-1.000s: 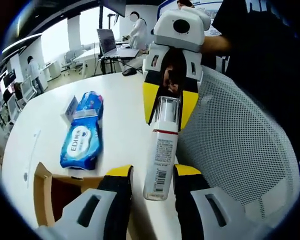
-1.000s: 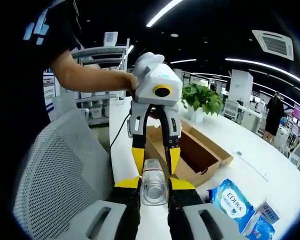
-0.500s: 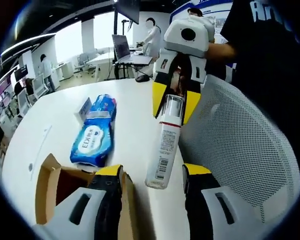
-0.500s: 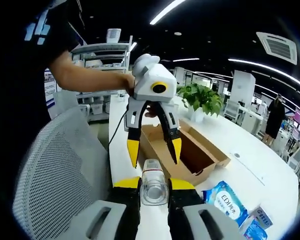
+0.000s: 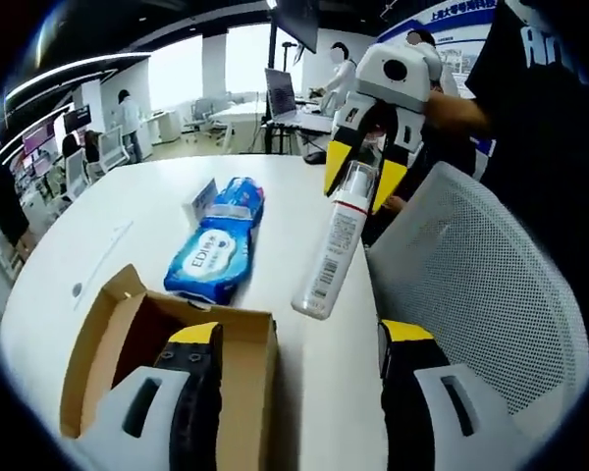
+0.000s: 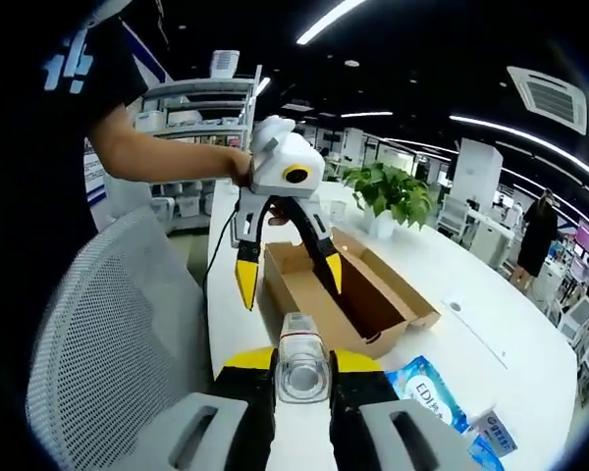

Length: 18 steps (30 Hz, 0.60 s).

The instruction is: Operate the shoe box by opening the lid, removing the specified soft item, and placing it in the target area until the item is outside and the box remains undamaged.

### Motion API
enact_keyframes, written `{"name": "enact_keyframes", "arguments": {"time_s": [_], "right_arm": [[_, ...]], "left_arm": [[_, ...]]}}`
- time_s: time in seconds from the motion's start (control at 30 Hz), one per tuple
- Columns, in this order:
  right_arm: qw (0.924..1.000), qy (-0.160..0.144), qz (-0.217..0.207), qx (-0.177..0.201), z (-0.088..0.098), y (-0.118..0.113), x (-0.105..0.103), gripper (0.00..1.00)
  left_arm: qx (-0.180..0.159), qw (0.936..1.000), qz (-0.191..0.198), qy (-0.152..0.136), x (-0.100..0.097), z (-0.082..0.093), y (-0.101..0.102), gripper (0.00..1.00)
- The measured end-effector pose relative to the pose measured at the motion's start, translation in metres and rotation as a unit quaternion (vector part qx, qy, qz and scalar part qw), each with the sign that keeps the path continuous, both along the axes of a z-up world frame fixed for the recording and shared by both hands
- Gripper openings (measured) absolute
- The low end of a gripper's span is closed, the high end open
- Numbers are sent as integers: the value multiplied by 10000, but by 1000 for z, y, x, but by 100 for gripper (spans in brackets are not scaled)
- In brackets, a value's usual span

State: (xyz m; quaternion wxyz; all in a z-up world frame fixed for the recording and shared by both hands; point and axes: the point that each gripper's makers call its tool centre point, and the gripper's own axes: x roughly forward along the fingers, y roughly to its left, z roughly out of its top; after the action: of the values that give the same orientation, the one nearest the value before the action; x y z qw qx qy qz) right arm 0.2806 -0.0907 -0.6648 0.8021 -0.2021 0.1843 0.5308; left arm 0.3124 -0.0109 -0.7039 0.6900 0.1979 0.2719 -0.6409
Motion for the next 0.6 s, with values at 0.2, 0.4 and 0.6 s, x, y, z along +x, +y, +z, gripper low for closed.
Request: {"name": "enact_keyframes", "arguments": {"time_s": [0.2, 0.4, 0.6], "right_arm": [[9999, -30, 41, -161, 1, -7, 8, 15], [9995, -96, 80, -291, 5, -11, 16, 15], [9989, -135, 148, -416, 6, -16, 25, 15]], "left_arm": [[-147, 9987, 478, 53, 10, 5, 16, 69], [-205, 9958, 891, 35, 18, 6, 36, 69], [-252, 9907, 1335, -33, 26, 7, 59, 69]]}}
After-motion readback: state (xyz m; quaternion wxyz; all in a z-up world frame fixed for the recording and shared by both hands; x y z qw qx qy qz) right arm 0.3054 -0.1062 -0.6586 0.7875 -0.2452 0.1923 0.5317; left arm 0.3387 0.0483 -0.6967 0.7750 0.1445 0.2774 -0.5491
